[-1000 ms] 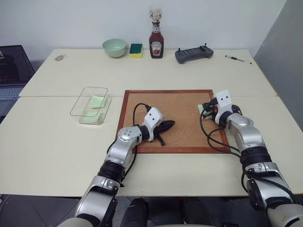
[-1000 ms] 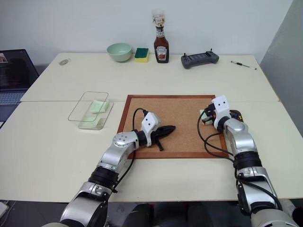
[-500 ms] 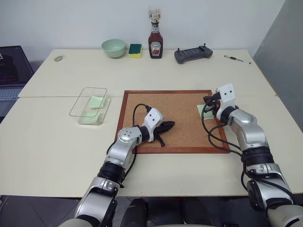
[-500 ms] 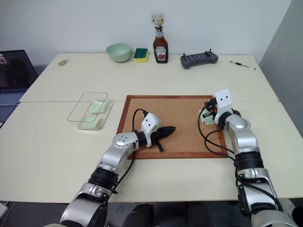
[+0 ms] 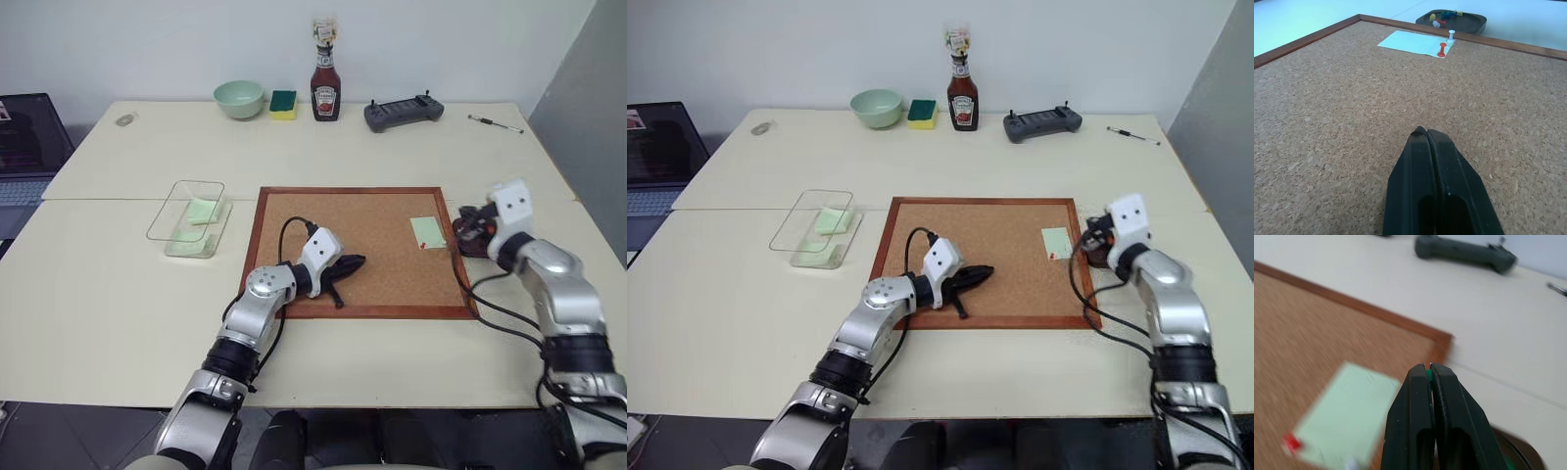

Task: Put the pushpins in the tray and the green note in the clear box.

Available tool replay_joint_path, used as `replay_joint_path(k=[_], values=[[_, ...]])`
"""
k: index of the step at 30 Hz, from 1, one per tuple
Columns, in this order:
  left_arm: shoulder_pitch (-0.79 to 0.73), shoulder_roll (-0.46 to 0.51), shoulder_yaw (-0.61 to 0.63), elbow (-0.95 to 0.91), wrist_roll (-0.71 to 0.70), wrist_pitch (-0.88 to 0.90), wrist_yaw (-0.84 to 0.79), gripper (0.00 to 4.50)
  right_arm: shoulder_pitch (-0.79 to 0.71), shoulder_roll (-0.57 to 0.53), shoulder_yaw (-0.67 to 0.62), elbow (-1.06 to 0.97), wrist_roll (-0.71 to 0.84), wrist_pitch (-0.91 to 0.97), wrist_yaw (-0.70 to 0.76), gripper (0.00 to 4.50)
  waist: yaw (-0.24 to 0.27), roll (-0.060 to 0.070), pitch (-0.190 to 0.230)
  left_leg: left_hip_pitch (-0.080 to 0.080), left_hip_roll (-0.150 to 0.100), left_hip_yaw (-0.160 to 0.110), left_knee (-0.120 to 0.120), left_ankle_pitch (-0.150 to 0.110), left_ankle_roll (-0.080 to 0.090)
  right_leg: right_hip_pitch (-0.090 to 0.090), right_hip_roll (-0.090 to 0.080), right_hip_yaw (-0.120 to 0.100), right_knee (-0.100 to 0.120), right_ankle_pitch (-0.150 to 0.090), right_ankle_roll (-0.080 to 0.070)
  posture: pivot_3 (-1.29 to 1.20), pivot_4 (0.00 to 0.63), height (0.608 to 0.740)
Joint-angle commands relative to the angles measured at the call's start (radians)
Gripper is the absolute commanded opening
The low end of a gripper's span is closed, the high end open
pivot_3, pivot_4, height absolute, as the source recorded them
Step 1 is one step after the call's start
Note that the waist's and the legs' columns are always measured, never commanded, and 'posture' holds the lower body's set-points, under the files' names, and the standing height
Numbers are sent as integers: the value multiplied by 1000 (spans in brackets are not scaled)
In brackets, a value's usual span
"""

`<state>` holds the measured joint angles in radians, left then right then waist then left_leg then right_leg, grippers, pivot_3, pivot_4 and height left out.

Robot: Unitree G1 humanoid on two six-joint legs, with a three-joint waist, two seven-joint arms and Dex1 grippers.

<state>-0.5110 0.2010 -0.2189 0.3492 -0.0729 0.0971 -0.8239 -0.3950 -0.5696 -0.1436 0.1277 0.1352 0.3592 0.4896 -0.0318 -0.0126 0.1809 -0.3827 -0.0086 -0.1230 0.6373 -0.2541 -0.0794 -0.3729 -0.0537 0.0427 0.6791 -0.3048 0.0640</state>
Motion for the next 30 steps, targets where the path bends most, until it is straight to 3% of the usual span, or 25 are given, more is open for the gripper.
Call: replay_joint_path(k=[1,17,20,30], values=[[19,3,-38,32,22,-6,-19,0,38,-43,-37,-75,-21,-2,-17,67,-3,1,0,0,0,0,0,0,0,0,0,0,0,0,0,0,150,740],[9,-3,-45,45,27,-19,-22,0,18,-56,31,38,-107,-66,-37,67,-1,1,-1,1,0,1,1,0,0,1,0,1,0,0,0,0,150,740],[13,0,-44,41,28,-19,-23,0,13,-55,35,43,-109,-73,-37,500,-1,1,-1,1,0,1,1,0,0,1,0,1,0,0,0,0,150,740],[10,-4,-45,47,28,-20,-27,0,17,-50,16,31,-98,-60,-44,2582,-1,1,-1,1,0,1,1,0,0,1,0,1,0,0,0,0,150,740]])
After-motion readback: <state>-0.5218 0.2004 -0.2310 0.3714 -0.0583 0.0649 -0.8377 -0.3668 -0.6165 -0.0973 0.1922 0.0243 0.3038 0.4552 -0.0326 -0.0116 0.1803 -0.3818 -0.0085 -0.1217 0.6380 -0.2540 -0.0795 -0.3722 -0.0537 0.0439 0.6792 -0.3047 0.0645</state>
